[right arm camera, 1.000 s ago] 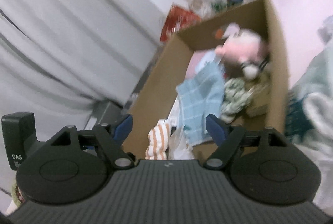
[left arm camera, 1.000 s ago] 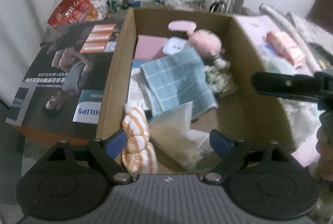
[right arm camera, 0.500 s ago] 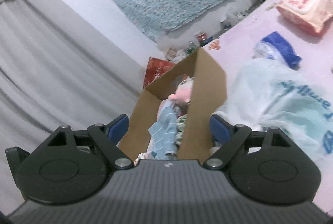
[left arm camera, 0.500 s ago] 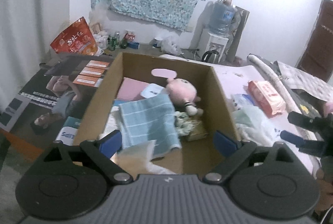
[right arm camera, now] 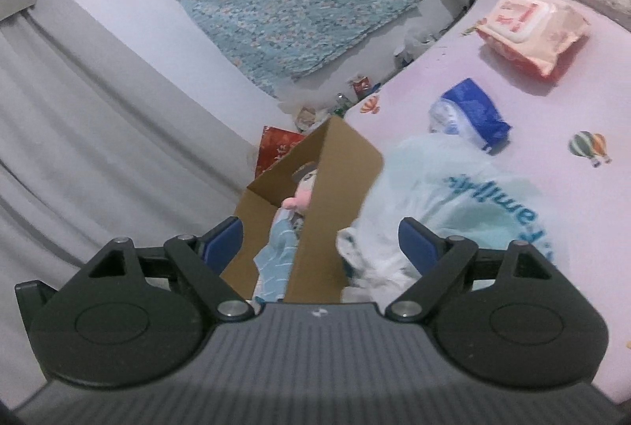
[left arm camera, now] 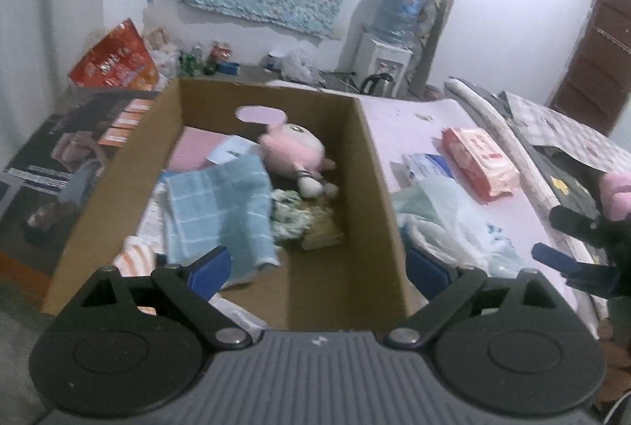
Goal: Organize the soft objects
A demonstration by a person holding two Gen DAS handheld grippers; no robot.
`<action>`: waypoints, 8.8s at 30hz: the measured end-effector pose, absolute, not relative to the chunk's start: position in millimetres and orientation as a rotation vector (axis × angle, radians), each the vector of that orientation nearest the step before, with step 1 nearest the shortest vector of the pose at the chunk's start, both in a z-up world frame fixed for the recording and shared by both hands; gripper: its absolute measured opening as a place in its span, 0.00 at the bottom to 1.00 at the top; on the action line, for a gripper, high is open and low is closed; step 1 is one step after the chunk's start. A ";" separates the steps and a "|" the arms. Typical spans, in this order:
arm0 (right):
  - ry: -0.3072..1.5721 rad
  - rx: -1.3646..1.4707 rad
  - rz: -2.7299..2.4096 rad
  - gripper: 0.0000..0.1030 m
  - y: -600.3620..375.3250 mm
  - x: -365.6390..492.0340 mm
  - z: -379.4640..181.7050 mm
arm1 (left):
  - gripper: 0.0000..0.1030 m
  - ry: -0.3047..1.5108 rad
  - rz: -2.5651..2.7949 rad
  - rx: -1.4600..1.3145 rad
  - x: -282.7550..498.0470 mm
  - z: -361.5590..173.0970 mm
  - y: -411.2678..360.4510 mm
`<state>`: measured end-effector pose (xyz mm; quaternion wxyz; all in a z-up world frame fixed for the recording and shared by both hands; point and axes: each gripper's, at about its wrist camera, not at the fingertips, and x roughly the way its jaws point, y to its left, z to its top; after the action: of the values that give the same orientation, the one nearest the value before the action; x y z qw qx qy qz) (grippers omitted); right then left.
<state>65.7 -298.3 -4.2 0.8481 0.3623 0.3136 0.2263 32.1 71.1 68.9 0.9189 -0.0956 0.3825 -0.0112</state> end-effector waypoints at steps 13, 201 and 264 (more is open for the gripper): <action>0.588 0.767 0.423 0.85 -366.6 99.9 -6.6 | 0.93 0.928 -0.289 -0.160 123.5 102.0 -10.0; 0.856 0.296 0.234 0.53 -170.8 78.8 -55.3 | 1.00 0.733 0.061 -0.115 -28.8 33.8 80.0; 0.613 0.032 -0.002 0.99 -157.6 -26.6 25.0 | 1.00 0.808 0.186 -0.036 -30.0 29.0 70.3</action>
<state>-26.6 -157.6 25.0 0.9533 0.0158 0.3015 -0.0010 -30.0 70.3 29.0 0.9151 -0.0174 0.3924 0.0905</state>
